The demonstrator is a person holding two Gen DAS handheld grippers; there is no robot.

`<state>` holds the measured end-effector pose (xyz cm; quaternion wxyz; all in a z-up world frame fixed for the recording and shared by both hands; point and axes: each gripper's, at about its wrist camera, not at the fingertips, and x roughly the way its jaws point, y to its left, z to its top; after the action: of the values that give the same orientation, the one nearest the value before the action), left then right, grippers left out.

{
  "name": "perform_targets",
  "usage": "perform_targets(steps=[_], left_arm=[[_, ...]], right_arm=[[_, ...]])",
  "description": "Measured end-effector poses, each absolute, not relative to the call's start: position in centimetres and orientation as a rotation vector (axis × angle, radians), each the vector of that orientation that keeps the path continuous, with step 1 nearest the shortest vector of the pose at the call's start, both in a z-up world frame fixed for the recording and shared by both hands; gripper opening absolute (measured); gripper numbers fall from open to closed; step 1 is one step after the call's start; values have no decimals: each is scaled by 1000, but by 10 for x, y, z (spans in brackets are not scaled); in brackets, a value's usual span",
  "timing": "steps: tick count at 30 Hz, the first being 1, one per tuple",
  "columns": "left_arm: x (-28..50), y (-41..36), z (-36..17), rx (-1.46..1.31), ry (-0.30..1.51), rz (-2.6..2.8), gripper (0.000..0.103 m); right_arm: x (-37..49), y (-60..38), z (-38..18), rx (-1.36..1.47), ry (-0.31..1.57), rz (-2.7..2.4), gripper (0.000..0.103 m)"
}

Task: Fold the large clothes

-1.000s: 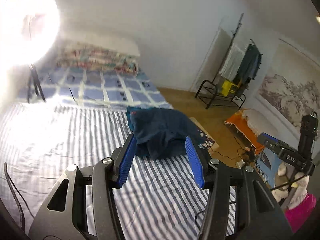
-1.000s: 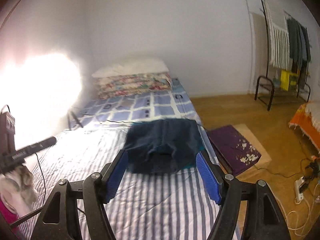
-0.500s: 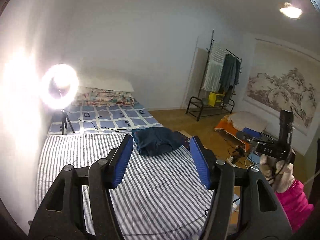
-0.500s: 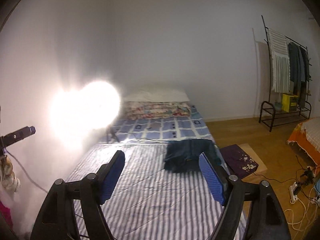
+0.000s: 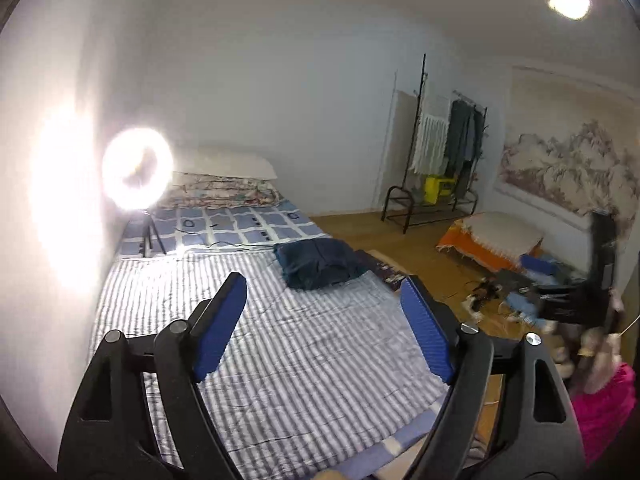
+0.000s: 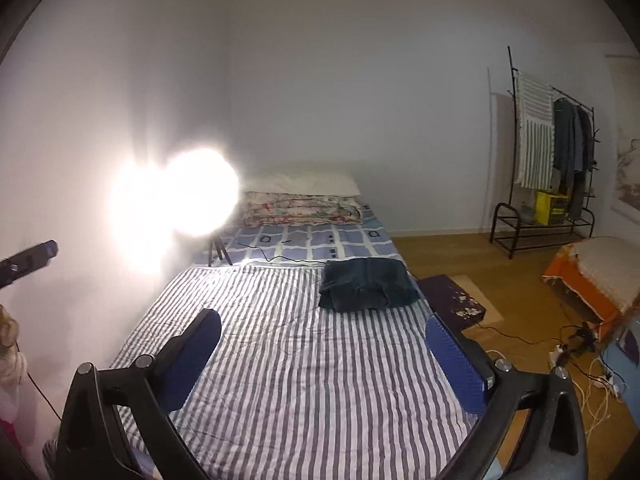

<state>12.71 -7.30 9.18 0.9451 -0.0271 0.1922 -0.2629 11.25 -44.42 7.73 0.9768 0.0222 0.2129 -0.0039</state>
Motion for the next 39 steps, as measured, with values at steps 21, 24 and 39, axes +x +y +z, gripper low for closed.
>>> perform_targets(steps=[21,24,39], left_arm=[[131,-106,-7,-2,394,-439,103],[134,-101,-15,-13,405,-422,103],[136,-102,-33,17,432,-392,103]], right_arm=[[93,-415,14,-18,449,-131,103],[96,-411,2,-10,457,-139,103],[100,-405,-30,1,497,-145,103]])
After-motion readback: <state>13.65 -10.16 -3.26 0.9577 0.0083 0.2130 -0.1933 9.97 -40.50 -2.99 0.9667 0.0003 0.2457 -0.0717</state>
